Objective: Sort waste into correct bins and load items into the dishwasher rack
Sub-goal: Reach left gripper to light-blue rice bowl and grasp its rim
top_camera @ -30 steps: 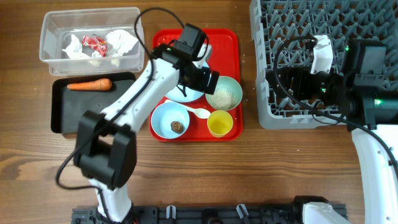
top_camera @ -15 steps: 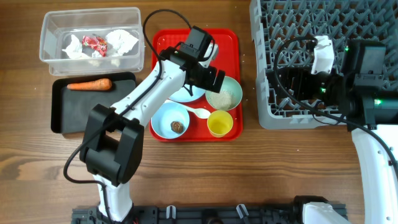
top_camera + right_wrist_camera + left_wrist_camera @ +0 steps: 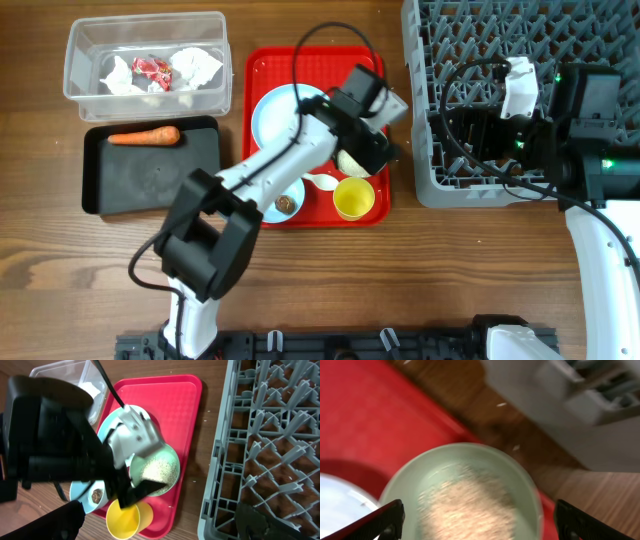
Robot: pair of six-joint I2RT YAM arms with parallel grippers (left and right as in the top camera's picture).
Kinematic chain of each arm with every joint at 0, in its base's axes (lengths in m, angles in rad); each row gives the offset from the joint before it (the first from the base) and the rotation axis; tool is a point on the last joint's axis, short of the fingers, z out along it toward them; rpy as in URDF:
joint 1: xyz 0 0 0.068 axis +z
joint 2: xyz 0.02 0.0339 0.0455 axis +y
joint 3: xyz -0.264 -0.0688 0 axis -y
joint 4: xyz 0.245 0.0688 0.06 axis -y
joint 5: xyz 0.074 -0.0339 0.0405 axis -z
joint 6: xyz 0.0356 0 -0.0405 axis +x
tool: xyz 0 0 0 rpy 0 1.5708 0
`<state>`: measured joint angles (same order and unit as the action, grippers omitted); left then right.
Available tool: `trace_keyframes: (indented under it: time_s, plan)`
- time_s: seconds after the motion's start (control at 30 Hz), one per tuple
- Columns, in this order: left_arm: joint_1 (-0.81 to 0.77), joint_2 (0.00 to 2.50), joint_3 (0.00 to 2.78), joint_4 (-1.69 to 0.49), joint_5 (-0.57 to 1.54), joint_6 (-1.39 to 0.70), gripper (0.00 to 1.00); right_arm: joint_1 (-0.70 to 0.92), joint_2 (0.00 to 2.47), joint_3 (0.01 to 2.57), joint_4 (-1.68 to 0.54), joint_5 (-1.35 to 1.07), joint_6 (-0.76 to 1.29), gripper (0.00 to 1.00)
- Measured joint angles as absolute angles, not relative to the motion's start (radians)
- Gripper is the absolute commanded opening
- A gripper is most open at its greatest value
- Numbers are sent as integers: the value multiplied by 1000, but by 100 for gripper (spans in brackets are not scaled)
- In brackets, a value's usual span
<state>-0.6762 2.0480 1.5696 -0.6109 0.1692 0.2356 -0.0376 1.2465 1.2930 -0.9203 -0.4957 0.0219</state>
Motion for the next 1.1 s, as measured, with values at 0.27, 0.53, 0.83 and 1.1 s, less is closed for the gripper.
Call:
trace_keyframes:
  time_s: [0.27, 0.53, 0.83, 1.1]
  plan:
    - [-793, 2079, 1570, -595, 116, 134, 75, -38, 1246, 1293, -920, -495, 22, 100]
    - [-797, 2115, 1570, -585, -15, 30, 33, -38, 1246, 1293, -920, -495, 22, 100]
    - [-797, 2124, 1570, -578, -33, 20, 22, -38, 1246, 1293, -920, -495, 22, 99]
    - [-798, 2176, 1570, -575, -39, 17, 4, -38, 1246, 1293, -926, -495, 22, 99]
